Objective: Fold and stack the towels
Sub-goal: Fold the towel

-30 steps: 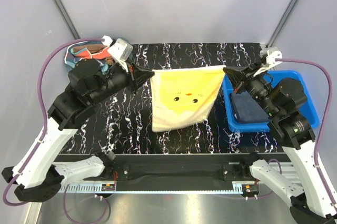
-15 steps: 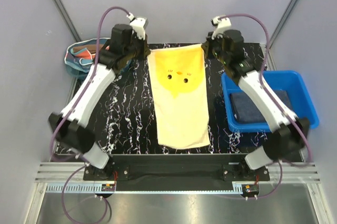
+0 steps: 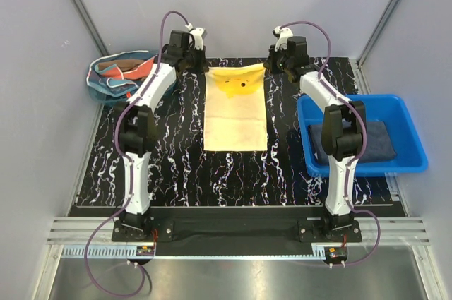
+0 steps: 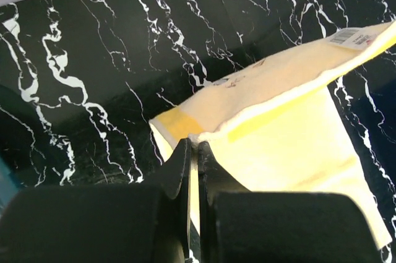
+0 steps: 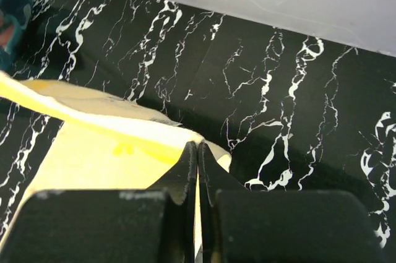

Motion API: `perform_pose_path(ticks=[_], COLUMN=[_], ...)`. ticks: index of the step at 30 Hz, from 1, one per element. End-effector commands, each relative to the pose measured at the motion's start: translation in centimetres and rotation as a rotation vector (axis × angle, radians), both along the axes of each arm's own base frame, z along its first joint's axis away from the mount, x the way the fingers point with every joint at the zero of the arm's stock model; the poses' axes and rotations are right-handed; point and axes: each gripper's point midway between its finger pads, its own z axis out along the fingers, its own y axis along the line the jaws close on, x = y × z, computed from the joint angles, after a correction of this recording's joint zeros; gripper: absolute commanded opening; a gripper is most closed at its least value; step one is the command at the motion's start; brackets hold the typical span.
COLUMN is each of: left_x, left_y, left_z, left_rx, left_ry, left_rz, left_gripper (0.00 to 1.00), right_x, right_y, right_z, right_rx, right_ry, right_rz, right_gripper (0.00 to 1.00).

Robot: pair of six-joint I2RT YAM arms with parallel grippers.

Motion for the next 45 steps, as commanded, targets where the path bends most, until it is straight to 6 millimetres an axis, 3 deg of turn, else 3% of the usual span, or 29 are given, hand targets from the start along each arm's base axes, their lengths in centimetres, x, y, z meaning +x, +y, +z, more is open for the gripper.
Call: perform_pose_path(ticks=[1, 6, 7, 8, 9, 10, 11, 13, 20, 22, 29, 38, 45], left_x=[0.8, -1.0, -1.5, -2.1, -2.6, -3.2, -4.3, -5.2, -10.2, -11.0, -14.2, -16.5, -16.6], left_y=[-1.0, 0.4, 0.7, 0.9, 1.0, 1.1, 1.3, 1.4, 1.5, 1.3, 1.4, 1.2, 0.8], left_z=[4.6, 0.3, 0.6, -0.5, -0.9, -0.1, -1.5, -0.7, -4.0, -3.5, -5.7, -6.8, -4.8], left_rx=[-0.054, 0.024, 0.03, 0.045, 0.053, 0.053, 0.064, 0.065, 0.132, 0.145, 0.207, 0.172, 0.134], left_ry=[-0.159, -0.074, -0.077, -0.052, -0.042, -0.059, -0.031, -0.054, 0.036, 0.014, 0.076, 0.154, 0.105], left_rz=[-0.056, -0.028, -0.026, -0.024, -0.026, -0.024, -0.025, -0.022, -0.046, -0.044, -0.031, -0.022, 0.004], left_gripper=[0.0, 0.0, 0.0, 0.0, 0.0, 0.0, 0.0, 0.0, 0.0, 0.0, 0.0, 0.0, 0.0], right_x=[0.6, -1.8, -2.3, -3.3, -3.8, -4.4, -5.5, -6.8, -11.9, -12.8, -15.9, -18.5, -19.1], right_y=[1.2, 0.6, 0.4, 0.2, 0.0, 0.0, -0.1, -0.1, 1.3, 1.4, 1.2, 1.2, 0.5], right_z=[4.4, 2.0, 1.7, 0.0, 1.2, 0.9, -0.2, 0.4, -3.6, -4.1, -5.9, -7.0, -6.5], right_rx=[0.004, -0.07, -0.077, -0.097, -0.097, -0.097, -0.097, -0.076, -0.002, -0.011, -0.015, -0.025, -0.039], right_ry=[-0.173, -0.143, -0.14, -0.111, -0.142, -0.135, -0.108, -0.113, 0.015, 0.03, 0.107, 0.149, 0.117], right_rz=[0.082, 0.127, 0.132, 0.138, 0.137, 0.143, 0.153, 0.166, 0.188, 0.182, 0.16, 0.176, 0.159], right_gripper=[0.0, 0.0, 0.0, 0.0, 0.0, 0.0, 0.0, 0.0, 0.0, 0.0, 0.0, 0.0, 0.0])
